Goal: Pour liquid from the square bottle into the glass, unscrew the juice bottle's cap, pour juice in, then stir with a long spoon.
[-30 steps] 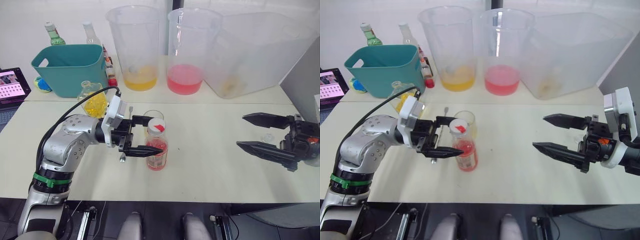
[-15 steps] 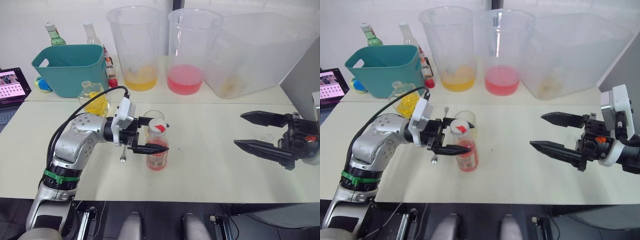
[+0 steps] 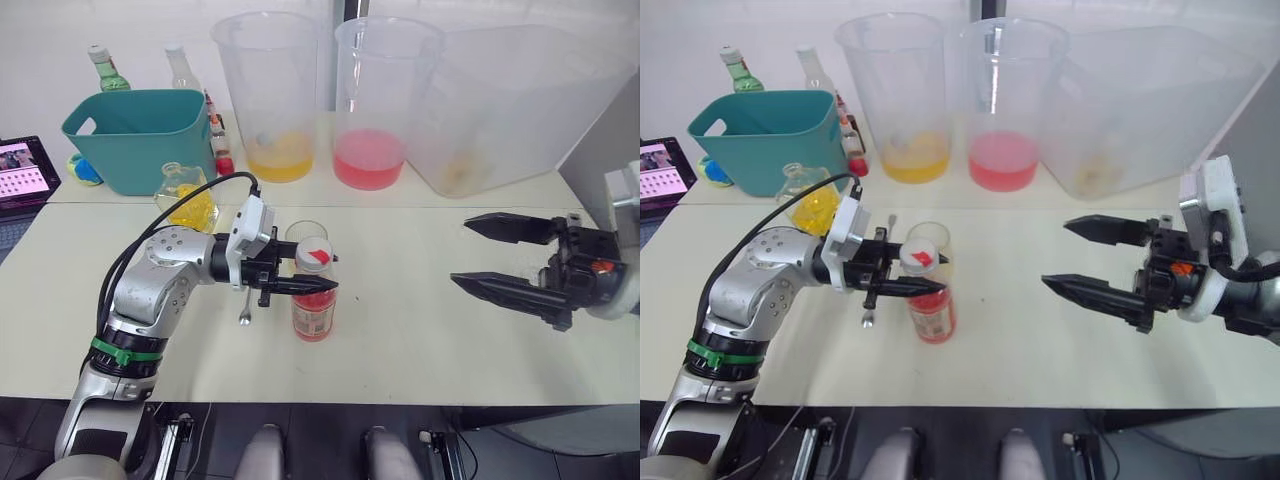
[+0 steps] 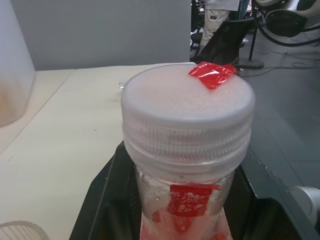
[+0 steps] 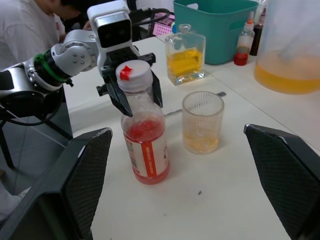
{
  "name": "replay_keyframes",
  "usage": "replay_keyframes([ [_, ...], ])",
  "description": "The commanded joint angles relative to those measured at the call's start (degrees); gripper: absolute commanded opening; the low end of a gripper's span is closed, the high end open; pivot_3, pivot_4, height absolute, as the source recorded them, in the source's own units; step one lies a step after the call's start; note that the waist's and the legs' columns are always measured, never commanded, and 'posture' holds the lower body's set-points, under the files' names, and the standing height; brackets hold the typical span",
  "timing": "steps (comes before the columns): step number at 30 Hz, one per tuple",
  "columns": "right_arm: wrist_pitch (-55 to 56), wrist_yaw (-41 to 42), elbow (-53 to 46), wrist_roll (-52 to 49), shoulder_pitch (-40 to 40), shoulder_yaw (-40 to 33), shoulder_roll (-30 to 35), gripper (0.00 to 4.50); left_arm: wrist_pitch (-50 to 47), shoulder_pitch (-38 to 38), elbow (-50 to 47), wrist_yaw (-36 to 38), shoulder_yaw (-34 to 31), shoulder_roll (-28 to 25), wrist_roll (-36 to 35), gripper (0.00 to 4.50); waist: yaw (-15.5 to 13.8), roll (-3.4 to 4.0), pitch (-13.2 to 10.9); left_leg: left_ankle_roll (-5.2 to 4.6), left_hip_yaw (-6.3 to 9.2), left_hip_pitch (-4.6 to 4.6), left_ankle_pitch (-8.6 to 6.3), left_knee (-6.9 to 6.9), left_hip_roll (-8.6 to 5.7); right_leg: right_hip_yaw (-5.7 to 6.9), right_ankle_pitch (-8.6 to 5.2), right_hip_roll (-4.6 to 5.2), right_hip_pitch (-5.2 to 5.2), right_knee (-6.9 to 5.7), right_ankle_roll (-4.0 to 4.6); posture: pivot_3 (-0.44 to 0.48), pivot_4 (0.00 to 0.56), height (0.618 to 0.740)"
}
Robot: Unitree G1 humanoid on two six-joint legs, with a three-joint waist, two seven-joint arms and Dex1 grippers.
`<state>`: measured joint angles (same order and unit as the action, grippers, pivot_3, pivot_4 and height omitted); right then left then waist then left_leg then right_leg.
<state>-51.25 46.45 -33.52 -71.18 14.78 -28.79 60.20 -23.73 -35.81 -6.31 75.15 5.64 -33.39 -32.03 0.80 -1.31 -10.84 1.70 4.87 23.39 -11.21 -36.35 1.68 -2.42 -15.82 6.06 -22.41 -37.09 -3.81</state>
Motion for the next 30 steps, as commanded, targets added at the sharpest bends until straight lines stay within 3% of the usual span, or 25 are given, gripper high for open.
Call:
replay_keyframes([
  [1,0.88,-3.63,-2.06,-2.37,4.04,4.44,-1.47,4.50,-0.01,-1.00,-1.13,0.27,-0.57,0.09,-0.93,1.52,0.03,0.00,0.00,0.00,0.00,0.00,0.00,0.00,0.00,0.00,0.00,0.00,0.00,0.00,0.00,0.000,0.150,0.740],
  [6,1.50,-9.26,-2.91,1.83,10.81,14.13,-6.50,4.50,-0.45,-0.47,-2.28,0.07,-0.10,-0.18,-0.62,1.52,0.08,0.00,0.00,0.00,0.01,0.01,0.00,0.00,0.00,0.00,0.00,0.00,-0.01,0.00,0.00,0.000,0.150,0.740],
  [11,4.13,-9.55,-1.44,12.72,19.09,25.04,-11.79,4.50,-0.57,-0.62,-2.02,-0.57,-0.17,-0.41,-0.07,1.52,0.16,0.01,0.00,0.00,0.01,0.04,0.00,0.00,0.00,0.01,0.00,0.00,-0.06,-0.01,0.00,0.000,0.150,0.740],
  [22,6.65,-7.54,2.63,23.77,26.01,35.55,-21.43,4.50,-0.87,-0.05,-2.99,-1.02,0.07,-0.67,0.19,1.52,0.22,0.01,0.01,0.00,0.03,0.05,0.00,0.03,-0.01,0.02,0.01,0.00,-0.10,-0.07,0.00,0.000,0.150,0.740],
  [28,6.85,-6.53,3.86,26.22,26.84,36.64,-25.03,4.50,-0.87,0.07,-3.28,-1.04,0.11,-0.73,0.33,1.52,0.18,0.01,0.01,0.00,0.04,0.07,0.00,0.02,-0.01,0.02,0.01,0.00,-0.13,-0.10,0.01,0.000,0.150,0.740],
  [30,6.45,-6.53,4.23,26.53,27.06,36.90,-26.48,3.96,-0.79,0.16,-3.39,-1.12,0.12,-0.79,0.45,1.52,0.23,0.01,0.01,0.00,0.04,0.05,0.00,0.04,-0.01,0.02,0.01,0.00,-0.13,-0.10,0.01,0.000,0.150,0.740],
])
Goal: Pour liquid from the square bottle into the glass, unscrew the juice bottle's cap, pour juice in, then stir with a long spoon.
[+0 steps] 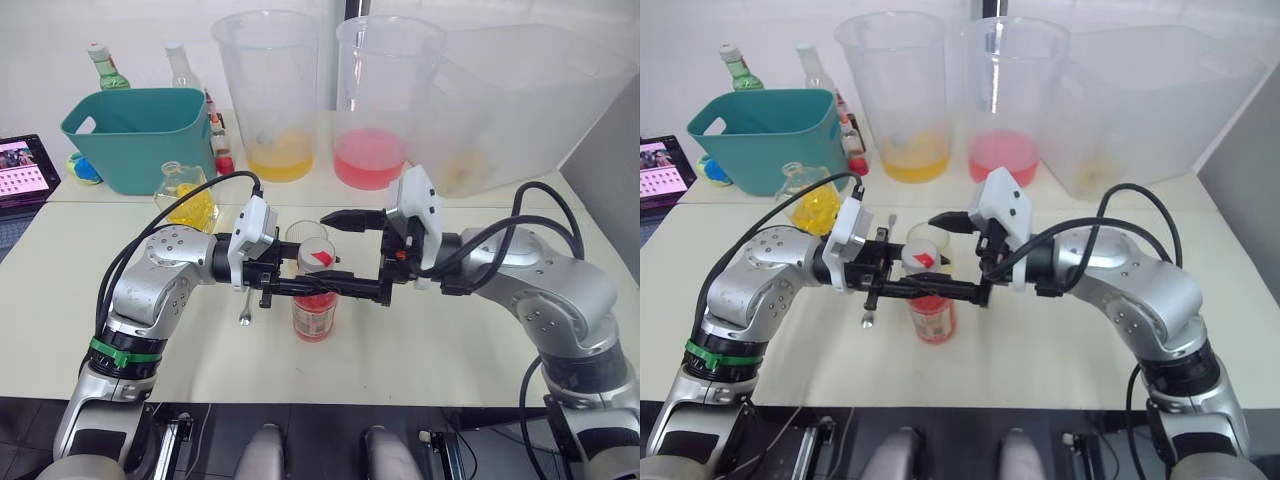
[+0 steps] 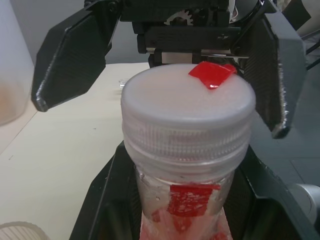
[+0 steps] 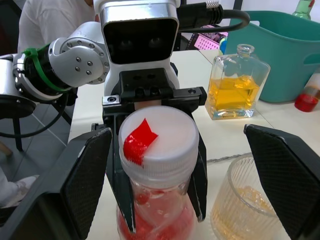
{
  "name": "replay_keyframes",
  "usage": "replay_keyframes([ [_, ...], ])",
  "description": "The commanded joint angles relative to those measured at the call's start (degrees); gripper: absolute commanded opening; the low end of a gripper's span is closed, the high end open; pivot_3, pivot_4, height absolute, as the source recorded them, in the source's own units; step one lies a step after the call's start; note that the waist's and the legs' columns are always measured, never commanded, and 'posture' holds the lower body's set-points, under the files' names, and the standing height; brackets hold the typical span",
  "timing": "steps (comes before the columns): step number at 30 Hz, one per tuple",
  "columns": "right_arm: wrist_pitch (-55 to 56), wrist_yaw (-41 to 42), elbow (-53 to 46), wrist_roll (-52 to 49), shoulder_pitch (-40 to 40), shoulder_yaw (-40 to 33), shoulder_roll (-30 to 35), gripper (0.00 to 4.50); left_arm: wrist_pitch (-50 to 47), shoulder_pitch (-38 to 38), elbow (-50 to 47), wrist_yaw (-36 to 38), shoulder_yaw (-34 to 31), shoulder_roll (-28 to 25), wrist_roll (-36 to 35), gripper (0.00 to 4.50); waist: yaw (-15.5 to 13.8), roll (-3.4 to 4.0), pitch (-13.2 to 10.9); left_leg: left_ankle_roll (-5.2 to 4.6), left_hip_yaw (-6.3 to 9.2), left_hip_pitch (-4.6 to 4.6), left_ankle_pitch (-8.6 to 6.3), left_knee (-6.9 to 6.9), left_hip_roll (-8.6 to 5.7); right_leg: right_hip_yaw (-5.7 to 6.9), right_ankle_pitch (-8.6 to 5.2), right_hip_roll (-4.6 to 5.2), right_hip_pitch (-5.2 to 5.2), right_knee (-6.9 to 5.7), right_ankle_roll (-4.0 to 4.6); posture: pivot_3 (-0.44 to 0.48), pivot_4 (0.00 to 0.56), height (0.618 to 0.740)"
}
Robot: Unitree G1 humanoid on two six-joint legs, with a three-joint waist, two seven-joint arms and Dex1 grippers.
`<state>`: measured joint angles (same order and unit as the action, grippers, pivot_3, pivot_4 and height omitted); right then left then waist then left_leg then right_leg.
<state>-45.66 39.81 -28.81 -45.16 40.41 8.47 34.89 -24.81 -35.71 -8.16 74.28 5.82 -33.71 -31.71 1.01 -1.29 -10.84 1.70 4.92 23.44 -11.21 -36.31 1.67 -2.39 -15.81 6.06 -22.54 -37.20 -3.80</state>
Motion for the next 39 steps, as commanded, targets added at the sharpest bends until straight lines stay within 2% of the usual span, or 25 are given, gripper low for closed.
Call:
replay_keyframes([
  [1,0.80,0.15,-0.41,0.61,1.44,-0.40,-1.73,3.68,0.32,0.13,-1.63,-0.22,-0.05,-0.54,0.17,1.52,0.03,0.00,0.00,0.00,0.00,-0.02,0.00,0.02,0.00,0.00,0.00,0.00,0.00,-0.02,0.00,0.000,0.150,0.740],
  [5,0.49,0.60,-0.31,0.77,1.32,-0.89,-3.03,2.25,0.39,0.16,-1.66,-0.27,0.02,-0.65,0.29,1.52,0.00,0.00,0.00,0.00,0.00,0.00,0.00,0.02,0.00,0.00,0.00,0.00,0.00,-0.01,0.00,0.000,0.150,0.740],
  [7,0.51,1.19,-0.08,0.30,1.33,-1.41,-3.57,1.69,0.32,0.13,-1.67,-0.35,0.05,-0.77,0.28,1.52,0.01,0.00,0.00,0.00,0.00,0.00,0.00,0.01,0.00,0.00,0.00,0.00,0.00,-0.01,0.00,0.000,0.150,0.740],
  [15,1.88,8.48,1.89,0.74,2.30,-0.38,-2.29,1.68,-0.04,1.24,-2.90,-0.63,-0.30,-1.63,-0.07,1.52,0.11,0.00,0.00,0.00,0.00,-0.02,0.00,0.02,0.00,0.00,0.00,0.00,-0.01,-0.02,0.00,0.000,0.150,0.740],
  [20,10.02,25.97,11.43,5.42,7.73,4.29,-0.67,1.68,-0.70,2.95,-4.85,-1.83,-0.99,-2.40,-0.44,1.52,0.21,0.00,0.00,-0.01,-0.01,-0.06,0.00,0.04,0.01,0.00,0.00,0.00,0.00,-0.01,0.00,0.000,0.150,0.740],
  [28,23.49,50.10,29.61,10.48,17.56,8.18,-4.54,1.68,-1.91,4.73,-7.78,-3.82,-1.92,-3.38,-1.37,1.52,0.94,0.01,0.00,-0.01,-0.01,-0.06,-0.01,0.07,0.02,0.00,0.00,-0.03,-0.01,-0.01,0.00,0.000,0.150,0.740],
  [33,28.67,52.69,39.93,14.44,22.74,10.28,-6.45,1.68,-1.94,5.59,-8.61,-4.59,-1.90,-3.63,-1.41,1.52,1.42,0.01,0.00,-0.01,0.01,-0.09,-0.01,0.10,0.02,0.00,0.01,-0.03,-0.06,-0.12,0.01,0.000,0.150,0.740],
  [36,24.67,52.69,41.16,12.47,24.64,8.87,-5.82,1.68,-2.08,5.84,-8.85,-4.86,-1.94,-3.64,-1.53,1.52,1.39,0.01,0.00,-0.01,0.02,-0.10,-0.01,0.10,0.02,0.00,0.01,-0.03,-0.16,-0.39,0.02,0.000,0.150,0.740],
  [38,24.37,52.62,40.42,12.68,24.51,7.77,-5.01,2.69,-2.07,5.92,-8.87,-5.03,-1.84,-3.62,-1.62,1.52,1.40,0.01,0.00,0.00,0.02,-0.05,0.00,0.09,0.02,-0.01,0.02,-0.03,-0.26,-0.45,0.03,0.000,0.150,0.740],
  [39,23.81,51.87,39.14,12.57,23.83,6.93,-4.23,3.00,-1.98,5.86,-8.69,-5.03,-1.68,-3.54,-1.61,1.52,1.30,0.01,0.00,0.00,0.02,-0.04,0.00,0.09,0.02,-0.02,0.02,-0.03,-0.28,-0.46,0.03,0.000,0.150,0.740],
])
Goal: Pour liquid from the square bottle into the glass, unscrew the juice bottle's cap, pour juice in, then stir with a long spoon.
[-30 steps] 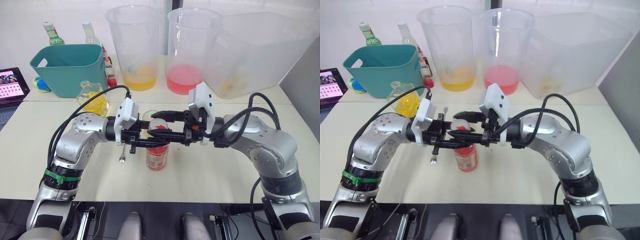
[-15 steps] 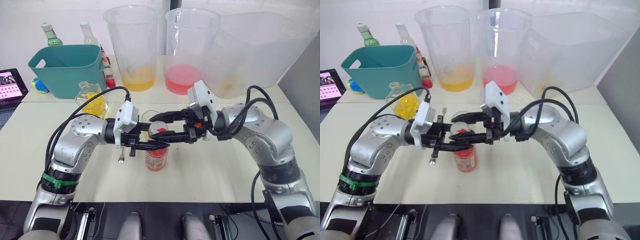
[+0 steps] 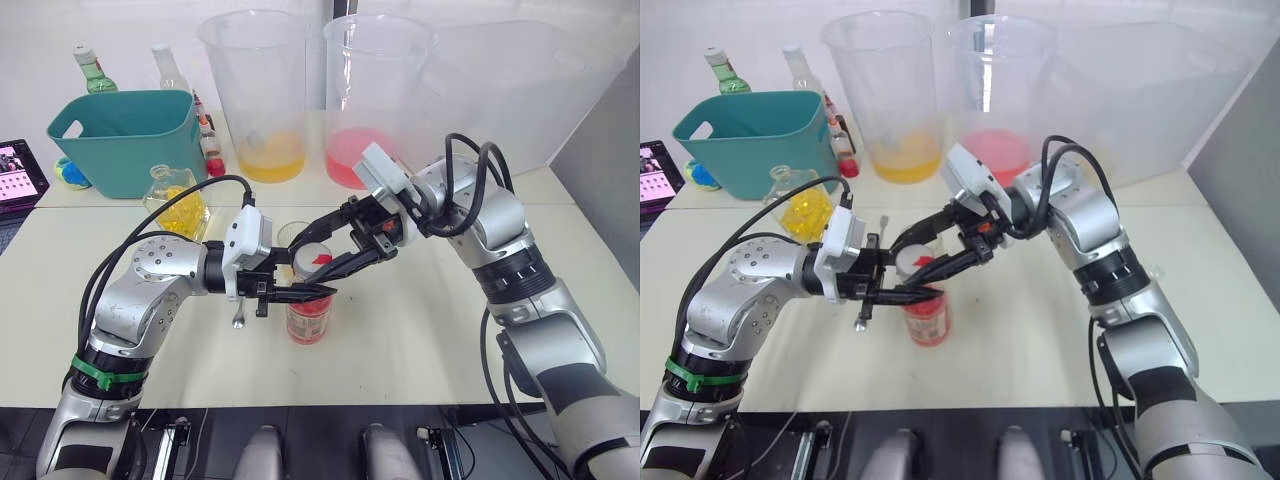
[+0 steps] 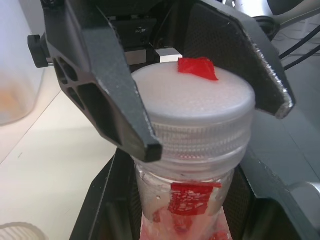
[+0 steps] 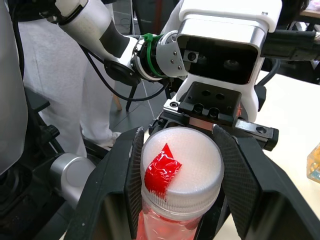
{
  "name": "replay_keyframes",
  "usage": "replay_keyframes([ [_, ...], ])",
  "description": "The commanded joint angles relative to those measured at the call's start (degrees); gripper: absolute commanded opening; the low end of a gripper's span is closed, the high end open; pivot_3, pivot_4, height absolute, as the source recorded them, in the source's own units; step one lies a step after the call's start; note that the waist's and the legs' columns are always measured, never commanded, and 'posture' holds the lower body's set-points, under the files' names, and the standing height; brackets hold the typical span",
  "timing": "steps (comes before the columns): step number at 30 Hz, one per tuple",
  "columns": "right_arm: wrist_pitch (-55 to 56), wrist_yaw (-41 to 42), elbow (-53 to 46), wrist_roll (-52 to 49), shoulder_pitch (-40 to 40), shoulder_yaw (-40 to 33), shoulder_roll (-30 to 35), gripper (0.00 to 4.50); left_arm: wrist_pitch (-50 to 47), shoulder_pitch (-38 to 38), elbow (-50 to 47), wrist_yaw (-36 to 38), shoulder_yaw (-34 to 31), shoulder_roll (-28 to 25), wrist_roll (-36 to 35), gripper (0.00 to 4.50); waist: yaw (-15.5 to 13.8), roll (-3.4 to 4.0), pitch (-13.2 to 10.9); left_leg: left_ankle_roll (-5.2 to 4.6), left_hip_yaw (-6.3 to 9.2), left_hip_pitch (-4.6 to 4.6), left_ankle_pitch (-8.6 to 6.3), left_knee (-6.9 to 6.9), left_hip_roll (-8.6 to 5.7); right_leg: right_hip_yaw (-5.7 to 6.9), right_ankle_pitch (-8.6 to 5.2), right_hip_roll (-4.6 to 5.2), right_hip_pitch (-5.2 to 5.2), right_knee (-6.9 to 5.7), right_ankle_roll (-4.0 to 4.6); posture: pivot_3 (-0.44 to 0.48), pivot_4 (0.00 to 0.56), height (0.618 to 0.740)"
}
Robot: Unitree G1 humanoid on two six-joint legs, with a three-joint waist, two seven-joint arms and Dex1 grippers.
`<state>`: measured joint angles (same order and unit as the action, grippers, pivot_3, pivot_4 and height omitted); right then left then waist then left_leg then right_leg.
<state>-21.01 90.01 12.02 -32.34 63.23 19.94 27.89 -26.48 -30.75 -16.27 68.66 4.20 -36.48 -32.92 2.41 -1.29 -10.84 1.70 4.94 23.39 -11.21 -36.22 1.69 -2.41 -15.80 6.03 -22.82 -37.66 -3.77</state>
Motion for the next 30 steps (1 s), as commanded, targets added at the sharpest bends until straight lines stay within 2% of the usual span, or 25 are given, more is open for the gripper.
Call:
replay_keyframes([
  [1,-1.40,1.10,-2.74,-0.45,0.47,-5.11,3.34,3.28,-0.29,0.90,-0.55,0.56,0.04,-0.73,-0.42,1.52,-0.29,0.00,0.00,0.00,0.00,0.02,0.00,0.00,0.00,0.00,0.00,0.00,0.00,-0.01,0.00,0.000,0.150,0.740],
  [4,-2.14,-5.76,-9.51,-1.13,-4.08,-9.37,4.71,4.31,0.06,0.21,0.47,0.66,0.48,-0.16,-0.20,1.52,-0.33,0.00,0.00,0.00,0.00,0.03,0.00,-0.01,0.00,0.00,0.00,0.00,0.00,0.02,0.00,0.000,0.150,0.740],
  [8,-10.32,-16.01,-22.83,-6.71,-11.73,-15.75,5.70,4.31,1.54,-0.40,2.18,1.79,1.39,0.65,0.46,1.52,-0.26,0.00,0.00,0.00,0.00,0.04,0.00,0.00,0.00,-0.01,0.00,0.00,-0.04,-0.03,0.00,0.000,0.150,0.740],
  [15,-25.94,-34.86,-38.69,-12.34,-19.61,-18.24,5.76,4.31,3.30,-2.40,5.38,3.14,2.95,2.49,1.34,1.52,-0.87,0.00,0.00,0.00,0.00,0.02,0.00,-0.06,-0.01,-0.02,0.00,0.00,0.01,-0.04,0.00,0.000,0.150,0.740],
  [19,-32.11,-44.59,-42.23,-13.64,-20.71,-18.78,4.29,4.31,4.09,-3.02,6.83,4.05,3.35,3.23,1.98,1.52,-1.26,0.00,0.01,0.00,0.00,0.01,0.00,-0.11,-0.02,-0.02,0.00,0.00,0.07,0.00,0.00,0.000,0.150,0.740],
  [27,-36.29,-57.28,-44.61,-15.03,-21.14,-19.10,-1.39,4.31,5.40,-3.27,7.97,4.69,3.66,3.87,2.58,1.52,-1.51,0.00,0.01,0.00,0.00,0.01,0.00,-0.10,-0.02,-0.02,0.00,0.00,0.08,0.01,0.00,0.000,0.150,0.740],
  [30,-36.70,-57.25,-45.30,-14.91,-21.18,-18.13,-0.39,3.48,5.27,-3.00,7.72,4.59,3.40,3.65,2.43,1.52,-1.55,0.00,0.01,0.00,0.00,0.02,0.00,-0.10,-0.02,-0.02,0.00,0.01,0.08,0.01,0.00,0.000,0.150,0.740],
])
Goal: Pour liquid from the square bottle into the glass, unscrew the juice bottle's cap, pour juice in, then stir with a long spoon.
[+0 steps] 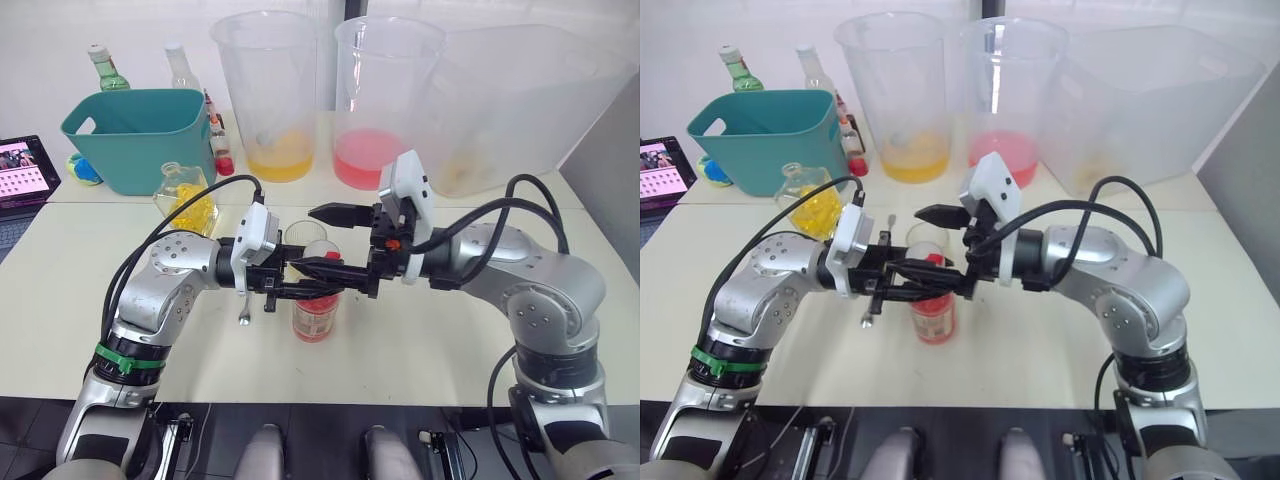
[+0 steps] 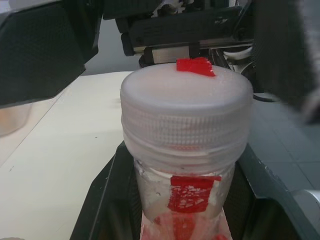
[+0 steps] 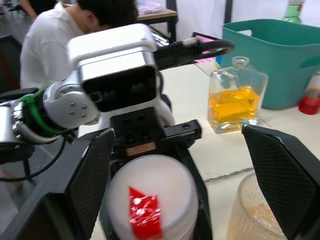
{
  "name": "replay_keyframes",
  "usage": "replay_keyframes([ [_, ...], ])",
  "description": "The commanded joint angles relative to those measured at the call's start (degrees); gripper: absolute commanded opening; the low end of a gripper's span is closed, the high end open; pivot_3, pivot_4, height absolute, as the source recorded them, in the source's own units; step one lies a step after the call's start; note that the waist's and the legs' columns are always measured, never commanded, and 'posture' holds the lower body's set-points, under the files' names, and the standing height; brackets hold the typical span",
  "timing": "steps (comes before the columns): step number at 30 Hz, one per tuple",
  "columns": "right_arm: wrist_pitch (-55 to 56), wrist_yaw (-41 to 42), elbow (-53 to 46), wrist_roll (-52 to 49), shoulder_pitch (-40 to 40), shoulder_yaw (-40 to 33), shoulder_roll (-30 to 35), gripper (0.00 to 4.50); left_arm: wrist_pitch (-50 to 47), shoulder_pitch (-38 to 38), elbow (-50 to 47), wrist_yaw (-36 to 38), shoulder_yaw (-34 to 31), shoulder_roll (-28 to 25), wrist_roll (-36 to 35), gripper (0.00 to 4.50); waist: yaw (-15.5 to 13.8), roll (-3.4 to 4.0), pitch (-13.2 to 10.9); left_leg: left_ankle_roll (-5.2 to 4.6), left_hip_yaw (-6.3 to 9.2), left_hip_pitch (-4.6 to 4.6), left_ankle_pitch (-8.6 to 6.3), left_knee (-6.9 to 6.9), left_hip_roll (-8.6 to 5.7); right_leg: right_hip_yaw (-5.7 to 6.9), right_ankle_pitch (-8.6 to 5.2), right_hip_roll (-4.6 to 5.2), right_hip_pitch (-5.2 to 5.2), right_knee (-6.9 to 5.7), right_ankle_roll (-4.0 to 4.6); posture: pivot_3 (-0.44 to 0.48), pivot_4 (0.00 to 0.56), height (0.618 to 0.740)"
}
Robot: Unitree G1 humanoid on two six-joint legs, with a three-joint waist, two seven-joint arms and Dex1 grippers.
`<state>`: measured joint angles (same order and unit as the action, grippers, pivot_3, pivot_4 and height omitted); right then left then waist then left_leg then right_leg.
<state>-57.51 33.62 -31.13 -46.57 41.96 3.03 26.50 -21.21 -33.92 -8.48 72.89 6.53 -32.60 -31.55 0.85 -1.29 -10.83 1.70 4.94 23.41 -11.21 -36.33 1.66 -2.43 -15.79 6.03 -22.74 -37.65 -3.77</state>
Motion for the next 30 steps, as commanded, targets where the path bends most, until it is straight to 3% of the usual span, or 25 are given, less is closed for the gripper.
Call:
replay_keyframes([
  [1,-0.25,-0.64,-2.32,-0.61,0.16,-0.86,1.36,3.15,-0.05,0.22,-0.15,0.33,1.01,-0.29,1.00,1.52,0.07,0.00,0.00,0.00,0.00,-0.01,0.00,0.00,0.00,0.00,0.00,0.00,0.01,0.00,0.00,0.000,0.150,0.740],
  [4,0.62,1.18,-2.09,0.21,0.65,0.73,2.84,2.06,-0.09,0.23,-0.27,0.14,0.91,-0.40,0.97,1.52,0.20,0.00,0.00,-0.01,0.00,-0.03,0.00,0.02,0.01,0.00,0.00,0.00,0.00,0.00,0.00,0.000,0.150,0.740],
  [6,1.66,2.81,-1.56,1.00,1.01,1.73,4.03,1.64,-0.08,0.25,-0.36,-0.02,0.81,-0.53,1.04,1.52,0.20,0.00,0.00,-0.01,0.00,-0.06,0.00,0.02,0.01,0.00,0.00,0.00,0.03,0.01,0.00,0.000,0.150,0.740],
  [10,5.06,6.33,0.23,2.57,1.45,3.35,5.59,1.64,-0.23,0.61,-0.96,-0.61,0.45,-0.74,1.14,1.52,0.17,0.00,0.00,-0.01,0.00,-0.10,0.00,0.02,0.01,0.01,0.00,0.00,0.09,0.05,0.00,0.000,0.150,0.740],
  [15,13.03,16.75,5.73,3.48,2.70,5.59,5.04,1.64,-0.67,1.05,-1.79,-0.99,0.08,-1.17,0.89,1.52,0.23,0.00,0.00,-0.01,0.00,-0.13,0.00,0.02,0.01,0.01,0.00,-0.01,0.12,0.09,-0.01,0.000,0.150,0.740],
  [24,34.75,52.26,35.46,14.22,15.95,15.88,1.71,1.64,-2.60,3.14,-5.72,-2.81,-1.12,-2.14,-0.61,1.52,1.41,0.01,0.00,-0.01,-0.01,-0.23,0.00,0.07,0.08,0.01,0.00,-0.09,0.14,0.05,0.00,0.000,0.150,0.740],
  [29,36.51,58.79,40.88,13.66,21.35,17.25,2.84,1.64,-3.21,3.80,-6.71,-3.90,-1.23,-2.47,-0.59,1.52,1.46,0.01,0.00,-0.01,0.01,-0.23,0.00,0.08,0.08,0.01,0.00,-0.10,0.15,0.02,0.00,0.000,0.150,0.740],
  [30,35.79,58.88,40.66,12.56,21.93,17.71,3.95,2.70,-3.28,3.94,-6.85,-4.07,-1.22,-2.46,-0.63,1.52,1.39,0.01,0.00,0.00,0.01,-0.23,0.00,0.08,0.08,0.01,0.00,-0.10,0.13,0.02,0.00,0.000,0.150,0.740],
])
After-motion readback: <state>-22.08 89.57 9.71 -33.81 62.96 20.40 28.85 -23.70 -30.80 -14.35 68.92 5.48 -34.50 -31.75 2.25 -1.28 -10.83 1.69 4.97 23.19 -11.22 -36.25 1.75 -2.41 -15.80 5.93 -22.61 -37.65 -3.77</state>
